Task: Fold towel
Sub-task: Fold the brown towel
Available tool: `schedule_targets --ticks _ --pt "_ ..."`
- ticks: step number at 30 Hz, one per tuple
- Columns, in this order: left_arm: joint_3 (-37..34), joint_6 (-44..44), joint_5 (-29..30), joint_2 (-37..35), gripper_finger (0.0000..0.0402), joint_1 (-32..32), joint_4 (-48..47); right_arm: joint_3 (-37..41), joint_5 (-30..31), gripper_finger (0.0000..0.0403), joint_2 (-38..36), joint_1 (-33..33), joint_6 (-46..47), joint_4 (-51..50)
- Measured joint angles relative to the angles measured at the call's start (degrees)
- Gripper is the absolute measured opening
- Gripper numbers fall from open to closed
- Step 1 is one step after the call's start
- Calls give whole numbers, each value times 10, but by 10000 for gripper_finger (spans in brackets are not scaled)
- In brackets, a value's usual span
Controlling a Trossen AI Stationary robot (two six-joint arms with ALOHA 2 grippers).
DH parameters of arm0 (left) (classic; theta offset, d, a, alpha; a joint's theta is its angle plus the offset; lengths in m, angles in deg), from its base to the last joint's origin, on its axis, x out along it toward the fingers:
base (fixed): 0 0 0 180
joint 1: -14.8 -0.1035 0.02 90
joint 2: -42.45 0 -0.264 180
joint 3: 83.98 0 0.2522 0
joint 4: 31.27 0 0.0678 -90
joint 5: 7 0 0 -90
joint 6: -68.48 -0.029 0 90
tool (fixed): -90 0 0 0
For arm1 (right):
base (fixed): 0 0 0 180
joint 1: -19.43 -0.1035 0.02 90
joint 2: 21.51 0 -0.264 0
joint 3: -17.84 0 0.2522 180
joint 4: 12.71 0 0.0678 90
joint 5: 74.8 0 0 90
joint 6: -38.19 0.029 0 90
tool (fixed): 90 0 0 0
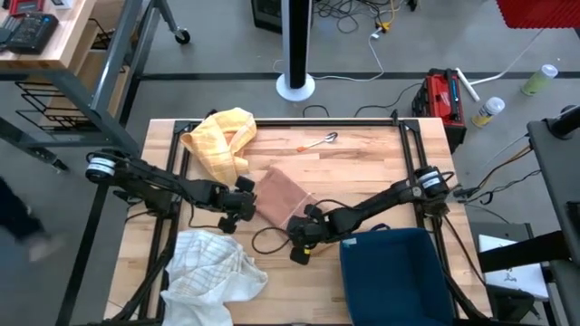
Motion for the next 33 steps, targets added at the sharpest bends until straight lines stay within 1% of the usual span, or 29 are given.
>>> schedule_targets --ticks 2,5,7,10,13,15,17,20,21,25,27,30,33 --pt "-2 0 -1 7 126 -2 25 -1 -3 139 10 0 6 -2" --pt "-10 5 -2 7 118 -4 16 -7 -3 138 20 -1 6 7" --pt "-8 8 -11 12 107 -4 36 -7 -4 132 21 -1 9 3" --pt "-12 15 -35 7 82 -4 28 -7 -3 120 19 -1 14 -3" --pt "-12 29 -51 -2 46 -3 16 -8 -3 100 11 -1 18 -7" --pt "-7 41 -51 -6 17 -3 20 -12 -3 81 9 -1 19 -23" --pt "-6 54 -51 -13 6 -3 3 -15 -3 57 9 -1 20 -31" --pt "0 64 -51 -22 23 -3 11 -16 -3 15 9 -1 19 -42" --pt "0 63 -47 -27 29 -3 7 -16 -3 8 9 -1 19 -44" --pt "1 29 -27 -28 61 -4 10 -16 -3 8 9 -1 21 -51" --pt "0 12 -7 -26 81 -4 11 -17 -3 4 8 -1 19 -51" --pt "-2 -17 4 -21 111 -4 16 -18 -3 3 8 -1 19 -51" --pt "-3 -45 5 -12 135 -4 58 -20 -3 3 8 -1 18 -53"
